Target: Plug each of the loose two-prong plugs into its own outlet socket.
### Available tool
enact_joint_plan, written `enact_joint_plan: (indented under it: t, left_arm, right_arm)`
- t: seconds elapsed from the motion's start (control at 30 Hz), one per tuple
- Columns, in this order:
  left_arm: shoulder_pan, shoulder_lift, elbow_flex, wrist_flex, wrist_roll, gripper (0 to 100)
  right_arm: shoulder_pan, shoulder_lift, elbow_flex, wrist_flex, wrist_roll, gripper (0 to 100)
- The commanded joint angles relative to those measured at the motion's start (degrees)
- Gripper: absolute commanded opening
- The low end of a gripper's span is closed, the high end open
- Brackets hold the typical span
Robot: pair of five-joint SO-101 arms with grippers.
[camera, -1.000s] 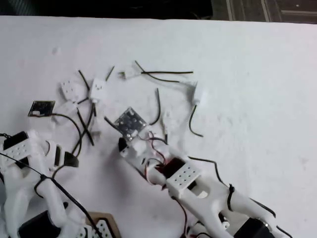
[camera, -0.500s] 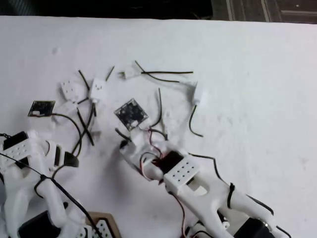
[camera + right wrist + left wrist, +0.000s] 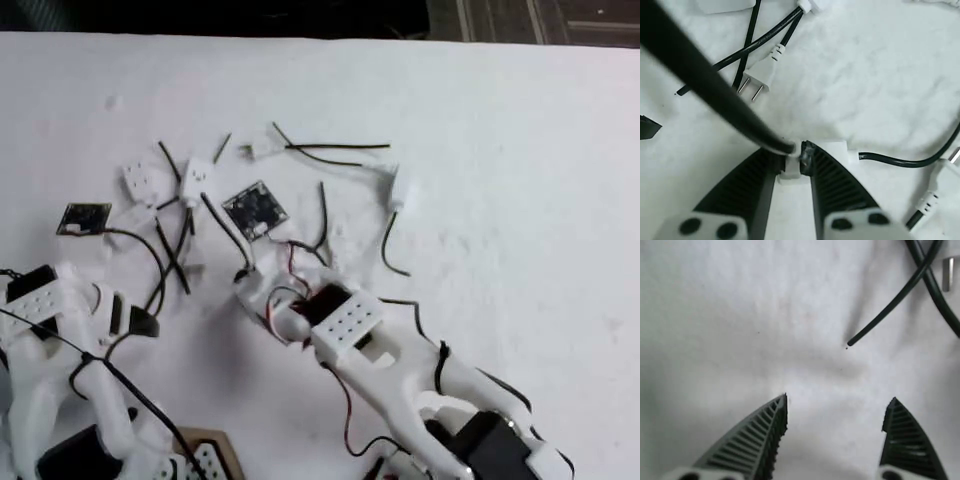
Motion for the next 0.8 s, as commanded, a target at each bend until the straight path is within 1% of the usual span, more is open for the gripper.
enact_joint_plan:
  t: [0.0,0.2,0.37,0.43,0.67,0.77]
  left_arm:
    - [-0.48,-1.36,0.09,-0.62,0.44,31]
    - [-0.48,-1.36,0.09,-0.62,0.44,31]
    - [-0.48,-1.36,0.09,-0.62,0.44,31]
    - [-0.48,-1.36,0.09,-0.62,0.44,31]
    - [-0.48,-1.36,0.09,-0.62,0.44,31]
    - [-0.48,-1.36,0.09,-0.62,0.44,31]
  right_arm:
    - [-1.01,3.47,-0.09,6.46,0.26,1.5]
    - [-1.10,3.47,-1.14,10.86,1.23,1.5]
    - [-5.85,3.65,-1.14,12.00,0.97,1.5]
    - [-6.64,3.91,-1.23,11.74,0.97,1.5]
    - [-6.37,4.09,-2.11,11.74,1.14,1.5]
    - [-3.47,4.09,-3.34,11.74,1.32,1.5]
